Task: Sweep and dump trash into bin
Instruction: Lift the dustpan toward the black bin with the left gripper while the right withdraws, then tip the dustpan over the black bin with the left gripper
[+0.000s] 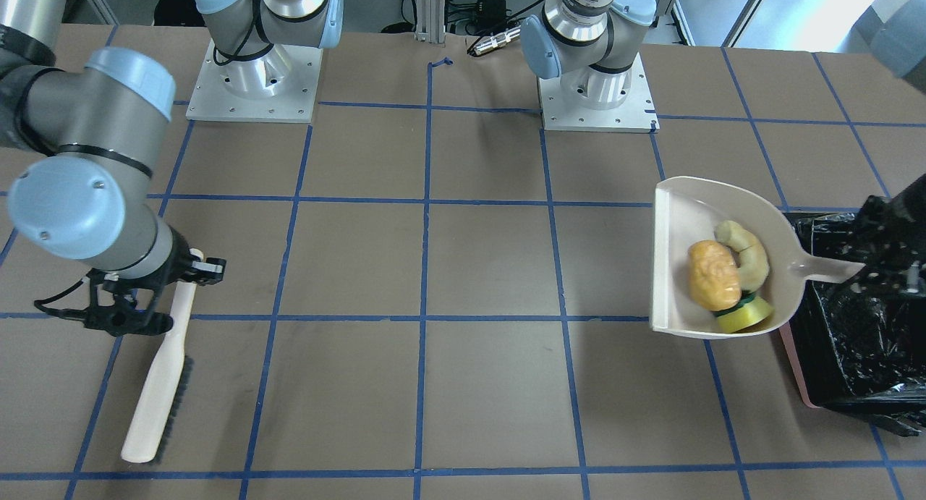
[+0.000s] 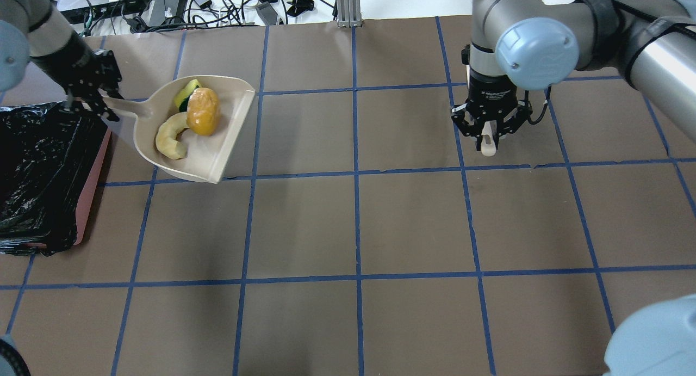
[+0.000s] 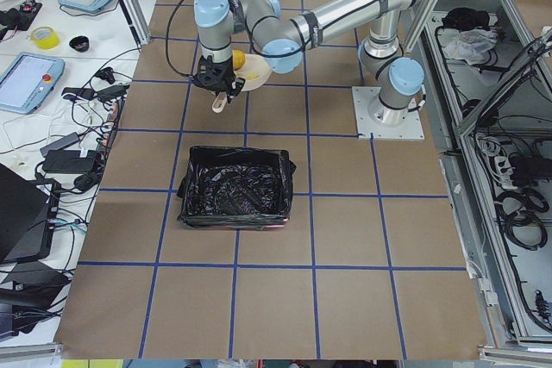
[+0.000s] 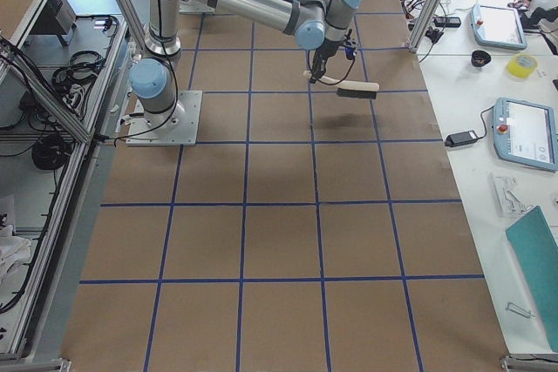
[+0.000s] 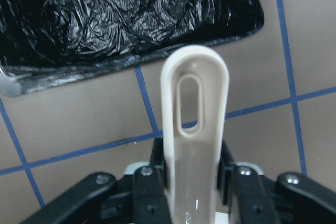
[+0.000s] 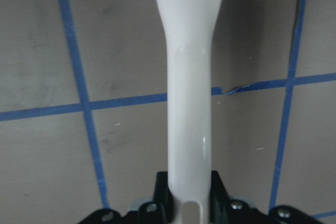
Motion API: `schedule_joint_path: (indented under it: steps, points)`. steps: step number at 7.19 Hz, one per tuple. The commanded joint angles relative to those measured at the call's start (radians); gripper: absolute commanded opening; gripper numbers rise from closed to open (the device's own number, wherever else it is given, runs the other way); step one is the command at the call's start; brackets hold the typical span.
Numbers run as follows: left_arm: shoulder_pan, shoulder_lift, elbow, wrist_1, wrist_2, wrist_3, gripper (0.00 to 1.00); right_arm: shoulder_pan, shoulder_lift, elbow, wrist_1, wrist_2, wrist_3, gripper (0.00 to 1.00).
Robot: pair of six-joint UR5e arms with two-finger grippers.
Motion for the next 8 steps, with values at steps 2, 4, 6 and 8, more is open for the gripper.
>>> schedule_joint_path:
  steps: [2, 4, 6, 8]
  points:
    - [0.216, -0.075, 0.167, -0.012, -0.008, 0.302, 0.0, -0.159, 0.003, 0.091, -0.148, -0.001, -0.204, 0.0]
    - [0.283, -0.173, 0.291, -0.012, -0.007, 0.398, 0.0, -0.195, 0.006, 0.101, -0.173, -0.001, -0.291, 0.0]
    - [0.294, -0.286, 0.396, -0.008, -0.011, 0.447, 0.0, -0.198, 0.02, 0.116, -0.169, -0.005, -0.315, 0.0]
    - [0.294, -0.368, 0.396, 0.167, -0.097, 0.58, 0.0, -0.202, 0.017, 0.139, -0.175, -0.007, -0.309, 0.0]
